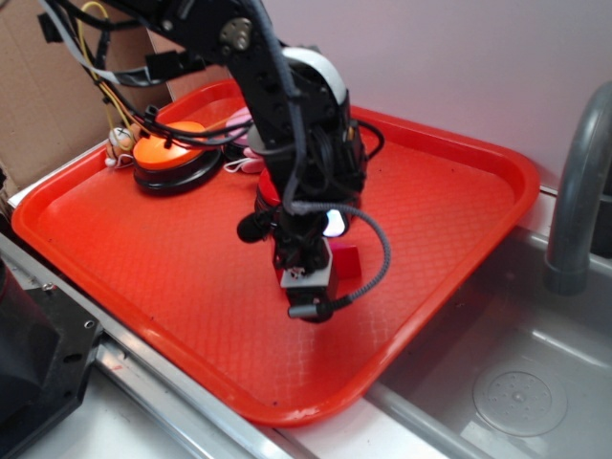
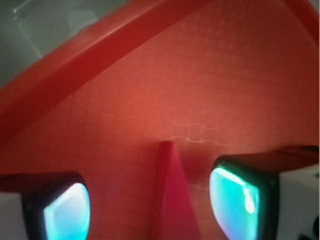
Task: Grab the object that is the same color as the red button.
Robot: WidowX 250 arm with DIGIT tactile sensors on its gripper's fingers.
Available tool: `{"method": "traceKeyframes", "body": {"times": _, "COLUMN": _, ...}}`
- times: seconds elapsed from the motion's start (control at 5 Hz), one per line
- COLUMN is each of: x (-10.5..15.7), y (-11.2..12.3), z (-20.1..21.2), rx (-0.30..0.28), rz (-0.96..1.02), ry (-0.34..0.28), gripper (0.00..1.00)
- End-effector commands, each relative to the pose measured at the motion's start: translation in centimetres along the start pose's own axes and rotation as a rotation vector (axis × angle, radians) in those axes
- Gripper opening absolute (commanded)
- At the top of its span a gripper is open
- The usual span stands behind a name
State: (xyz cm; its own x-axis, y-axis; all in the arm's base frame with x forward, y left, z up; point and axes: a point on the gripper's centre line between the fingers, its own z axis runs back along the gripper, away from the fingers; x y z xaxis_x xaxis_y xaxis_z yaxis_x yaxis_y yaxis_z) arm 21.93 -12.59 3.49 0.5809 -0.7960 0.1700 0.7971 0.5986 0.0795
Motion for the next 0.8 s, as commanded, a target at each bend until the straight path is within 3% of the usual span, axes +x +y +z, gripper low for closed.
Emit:
{"method": "traceKeyframes", "body": {"times": 0.0, "x": 0.2, "y": -0.8, "z": -1.2, "rx": -0.004, "rz": 0.011, "ry": 0.025, "gripper": 0.81}}
{"method": "traceKeyframes", "body": {"times": 0.2, "x": -0.2, "y": -0.6, "z": -1.4, "rx": -0.052, "rz": -0.001, "ry": 0.023, "gripper": 0.00}}
{"method": "traceKeyframes", "body": {"times": 0.6, "x": -1.0, "y": 0.2, "z": 1.4, "rx": -0.040, "rz": 0.067, "ry": 0.033, "gripper": 0.00}}
